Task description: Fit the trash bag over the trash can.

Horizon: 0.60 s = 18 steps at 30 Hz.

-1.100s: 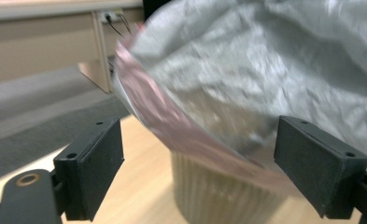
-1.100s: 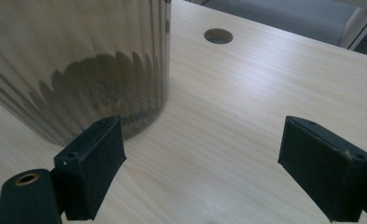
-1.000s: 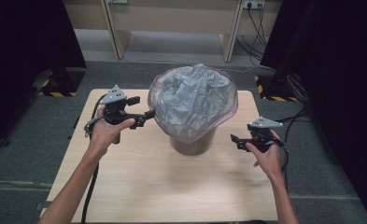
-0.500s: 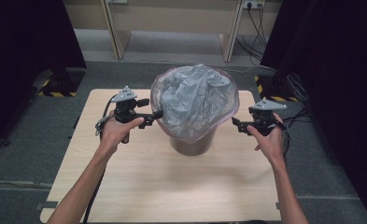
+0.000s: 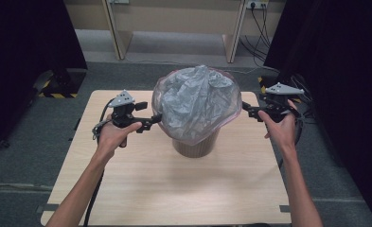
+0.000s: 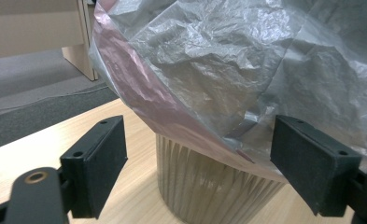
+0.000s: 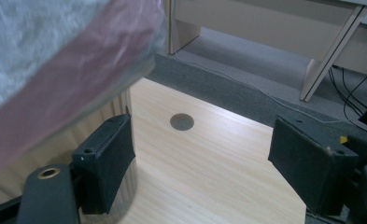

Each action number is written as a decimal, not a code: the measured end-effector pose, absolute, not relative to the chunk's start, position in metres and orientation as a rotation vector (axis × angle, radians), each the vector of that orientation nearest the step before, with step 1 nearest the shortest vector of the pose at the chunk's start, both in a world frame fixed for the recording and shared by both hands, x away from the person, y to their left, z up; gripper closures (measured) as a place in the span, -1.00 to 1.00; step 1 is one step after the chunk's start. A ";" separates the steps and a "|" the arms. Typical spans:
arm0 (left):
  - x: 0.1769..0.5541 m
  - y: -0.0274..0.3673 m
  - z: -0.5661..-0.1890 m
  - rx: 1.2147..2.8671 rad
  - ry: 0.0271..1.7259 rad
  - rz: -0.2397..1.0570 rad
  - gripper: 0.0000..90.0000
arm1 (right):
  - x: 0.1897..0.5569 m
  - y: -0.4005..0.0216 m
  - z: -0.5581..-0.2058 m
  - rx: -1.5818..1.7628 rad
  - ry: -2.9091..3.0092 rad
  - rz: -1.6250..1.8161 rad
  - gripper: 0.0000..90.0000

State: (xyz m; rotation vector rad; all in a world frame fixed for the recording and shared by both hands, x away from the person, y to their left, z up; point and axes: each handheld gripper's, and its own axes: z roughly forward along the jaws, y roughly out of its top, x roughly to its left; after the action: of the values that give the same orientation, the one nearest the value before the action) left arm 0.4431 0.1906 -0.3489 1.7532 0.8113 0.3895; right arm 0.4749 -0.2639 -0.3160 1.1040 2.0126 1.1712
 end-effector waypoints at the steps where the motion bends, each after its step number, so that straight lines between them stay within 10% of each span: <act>1: 0.444 0.191 -0.349 1.748 0.815 0.383 -0.60 | 0.476 -0.264 -0.313 1.104 2.005 1.177 -0.51; 18: 0.442 0.190 -0.347 1.748 0.802 0.389 -0.59 | 0.499 -0.244 -0.262 1.014 1.986 1.283 -0.33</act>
State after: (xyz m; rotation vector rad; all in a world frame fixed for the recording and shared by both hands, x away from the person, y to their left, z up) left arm 0.4419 0.1900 -0.3474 1.7482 0.8019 0.3885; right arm 0.4993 -0.2437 -0.2618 1.0144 1.9857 1.2828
